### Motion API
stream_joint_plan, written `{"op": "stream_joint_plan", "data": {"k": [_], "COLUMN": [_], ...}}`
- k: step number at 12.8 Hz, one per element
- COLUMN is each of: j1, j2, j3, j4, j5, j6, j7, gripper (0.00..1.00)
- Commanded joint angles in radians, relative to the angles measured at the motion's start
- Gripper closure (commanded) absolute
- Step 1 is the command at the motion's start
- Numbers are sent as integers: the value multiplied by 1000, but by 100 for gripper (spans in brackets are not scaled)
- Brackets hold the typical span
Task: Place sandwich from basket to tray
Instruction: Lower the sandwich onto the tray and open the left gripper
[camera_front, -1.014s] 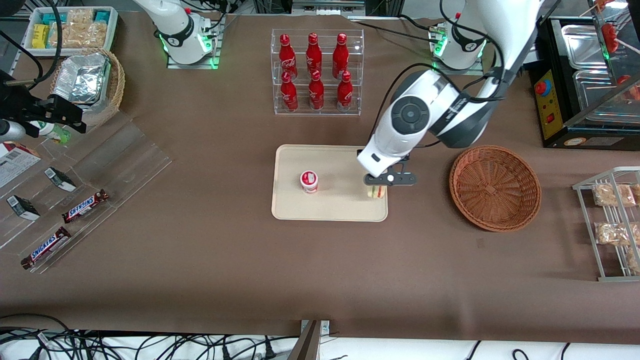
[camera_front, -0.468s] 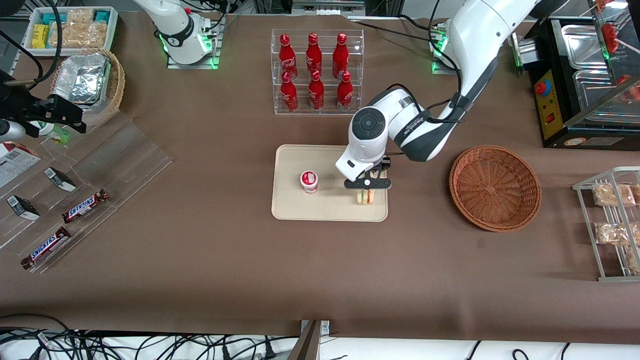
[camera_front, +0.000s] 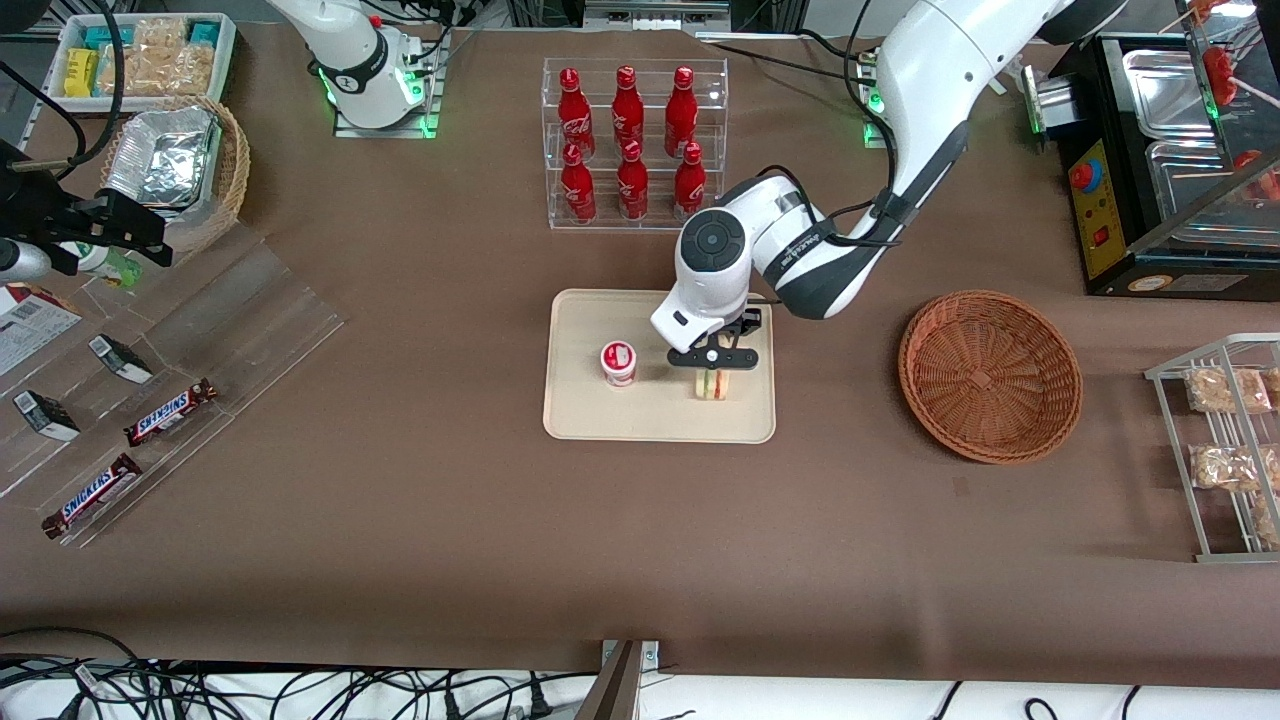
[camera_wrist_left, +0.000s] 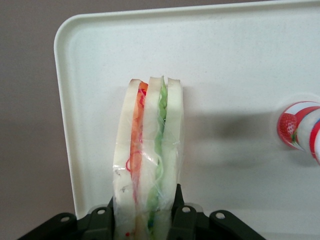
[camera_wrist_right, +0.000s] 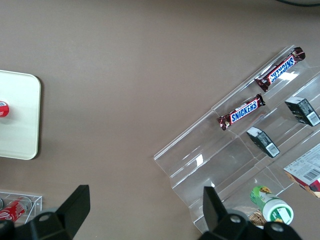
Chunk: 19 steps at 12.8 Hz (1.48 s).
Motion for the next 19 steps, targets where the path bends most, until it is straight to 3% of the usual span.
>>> {"op": "stream_joint_plan", "data": {"k": [1,3,4,6,7,8,13,16,19], "j1": [-37,-37,-37,-39,-37,-37,-14,32,85], "j2": [22,29,29,31,29,29,-7,-35,-79], "j3": [24,26,26,26,24,24,21,17,12], "j4": [30,30,30,30,30,30,76,157,211], "j5": [71,72,74,72,72,72,53,-4,-12], "j6": [3,3,3,3,3,3,-16,-147,-258], "j7": [-67,-69,-69,-69,-69,-69,-134,-132,-115], "gripper": [58,57,48,40,17,0,0,0,0]}}
